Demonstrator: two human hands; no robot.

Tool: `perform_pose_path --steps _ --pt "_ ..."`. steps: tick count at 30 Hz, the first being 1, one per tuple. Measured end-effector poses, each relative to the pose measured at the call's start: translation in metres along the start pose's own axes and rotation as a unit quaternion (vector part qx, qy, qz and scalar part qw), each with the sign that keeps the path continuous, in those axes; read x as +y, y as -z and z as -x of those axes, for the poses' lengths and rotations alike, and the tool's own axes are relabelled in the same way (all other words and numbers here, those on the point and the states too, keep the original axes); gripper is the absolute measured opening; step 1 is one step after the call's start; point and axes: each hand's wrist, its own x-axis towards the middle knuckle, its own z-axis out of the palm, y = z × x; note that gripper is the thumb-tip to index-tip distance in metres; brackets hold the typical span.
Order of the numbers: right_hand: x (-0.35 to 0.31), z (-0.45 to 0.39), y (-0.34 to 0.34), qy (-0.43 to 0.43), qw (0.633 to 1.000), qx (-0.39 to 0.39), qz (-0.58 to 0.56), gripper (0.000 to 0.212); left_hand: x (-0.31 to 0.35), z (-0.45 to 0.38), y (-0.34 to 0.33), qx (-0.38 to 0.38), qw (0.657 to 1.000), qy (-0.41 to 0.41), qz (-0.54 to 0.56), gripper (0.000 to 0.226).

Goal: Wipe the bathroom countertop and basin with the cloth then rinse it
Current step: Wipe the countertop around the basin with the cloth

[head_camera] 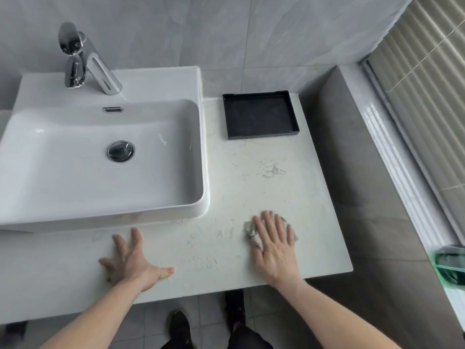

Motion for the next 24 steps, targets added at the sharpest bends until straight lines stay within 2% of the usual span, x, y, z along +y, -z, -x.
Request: perform_pose_path --steps 5,8,10,13,19,21,24 --pt "0.085 -0.008 0.020 -0.232 0.972 0.037 -0.026 0.069 -0.002 -0.002 -0.001 0.007 1.000 -0.004 -0.002 0.155" --pt "0.078 0.003 0.015 -0.330 0.941 0.061 -0.052 0.069 -0.002 -0.004 -0.001 0.000 1.000 -0.006 -0.005 0.156" --pt "0.047 0.009 0.004 -0.357 0.929 0.079 -0.056 0.071 -0.002 -0.004 -0.001 -0.001 1.000 -0.010 -0.018 0.155" --pt "-0.013 0.014 -0.012 -0.329 0.939 0.080 -0.066 0.069 -0.002 -0.004 0.000 -0.004 1.000 -0.020 -0.019 0.154" --pt "-0.139 0.031 -0.045 -0.156 0.985 0.050 -0.054 0.070 -0.007 -0.003 -0.001 -0.004 0.999 -0.030 -0.016 0.152" --pt "-0.145 0.033 -0.049 -0.118 0.991 0.040 -0.042 0.068 -0.008 -0.003 -0.002 0.000 0.999 -0.029 -0.013 0.153" --pt "-0.116 0.032 -0.041 -0.078 0.996 0.032 -0.035 0.065 -0.008 -0.004 -0.003 0.008 0.999 -0.030 -0.009 0.152"
